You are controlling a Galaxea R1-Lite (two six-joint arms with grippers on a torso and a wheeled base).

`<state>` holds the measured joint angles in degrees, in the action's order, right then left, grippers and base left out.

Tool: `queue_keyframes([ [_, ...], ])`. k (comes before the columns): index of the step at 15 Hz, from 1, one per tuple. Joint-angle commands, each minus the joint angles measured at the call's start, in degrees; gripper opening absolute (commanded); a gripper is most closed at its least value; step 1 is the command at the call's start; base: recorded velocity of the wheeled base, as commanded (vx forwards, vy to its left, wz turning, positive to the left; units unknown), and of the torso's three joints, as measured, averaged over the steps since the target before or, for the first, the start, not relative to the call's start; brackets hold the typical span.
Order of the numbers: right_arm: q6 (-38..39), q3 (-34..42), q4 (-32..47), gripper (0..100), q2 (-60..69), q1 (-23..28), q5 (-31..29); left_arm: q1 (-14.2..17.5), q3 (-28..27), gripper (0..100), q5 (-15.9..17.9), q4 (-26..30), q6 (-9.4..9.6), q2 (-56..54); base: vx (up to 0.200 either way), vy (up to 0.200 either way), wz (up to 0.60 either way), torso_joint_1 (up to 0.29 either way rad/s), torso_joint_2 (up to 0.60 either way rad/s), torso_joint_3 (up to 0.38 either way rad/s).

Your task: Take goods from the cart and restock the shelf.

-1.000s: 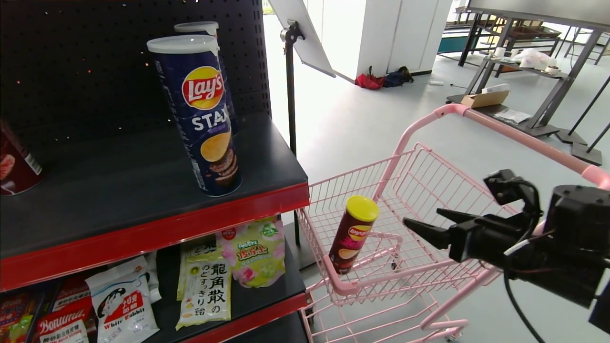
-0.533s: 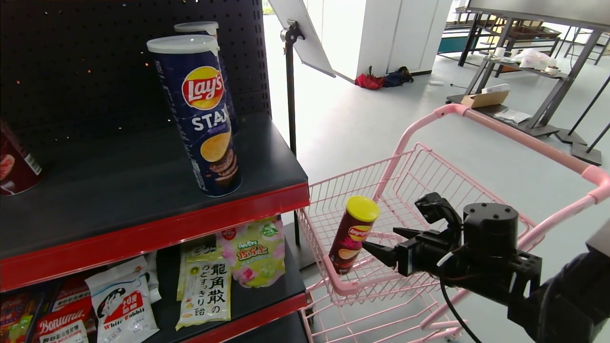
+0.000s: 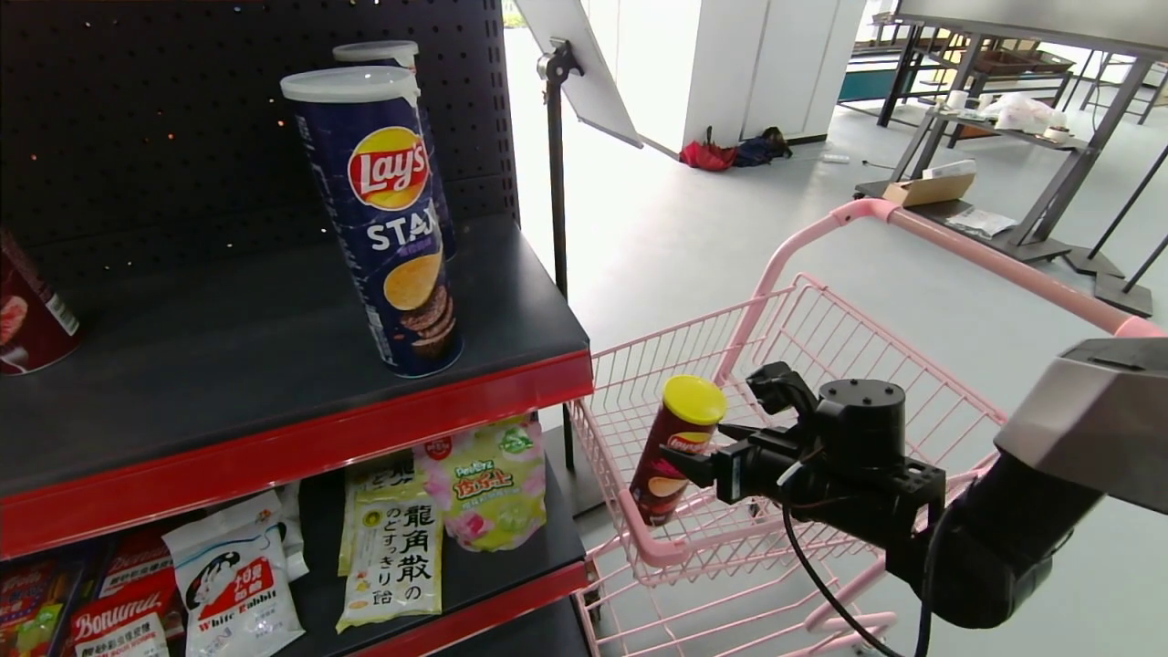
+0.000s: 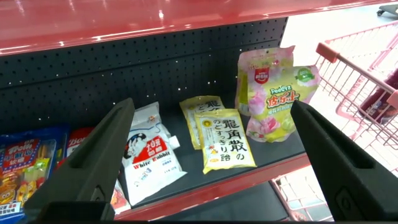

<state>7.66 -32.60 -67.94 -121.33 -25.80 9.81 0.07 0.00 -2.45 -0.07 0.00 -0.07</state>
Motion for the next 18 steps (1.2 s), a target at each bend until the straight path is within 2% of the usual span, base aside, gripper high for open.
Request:
queue_keyframes([
  [1,0.0,-2.9,0.0,100,-3.1,0.0,-0.8,0.0,0.0,100,0.0,0.0,0.00,0.1,0.000,0.000,0.00,0.000,0.00,0.000],
  [9,0.5,-8.5,-0.1,100,-8.1,-1.5,-3.4,0.0,0.0,100,0.0,-0.1,0.00,0.1,0.000,0.000,0.00,0.000,0.00,0.000],
  [10,1.7,-9.6,-0.1,0,-8.7,-1.7,-4.5,0.0,0.0,100,0.0,-0.1,0.00,0.1,0.000,0.000,0.00,0.000,0.00,0.000],
  [15,2.7,-11.9,0.0,0,-9.6,-2.8,-5.8,0.0,0.0,100,0.0,0.0,0.00,0.1,0.000,0.000,0.00,0.000,0.00,0.000],
  [18,0.9,-11.5,1.8,0,-2.6,-2.5,-9.2,0.0,0.0,100,0.0,-0.1,0.00,0.1,0.000,0.000,0.00,0.000,0.00,0.000],
])
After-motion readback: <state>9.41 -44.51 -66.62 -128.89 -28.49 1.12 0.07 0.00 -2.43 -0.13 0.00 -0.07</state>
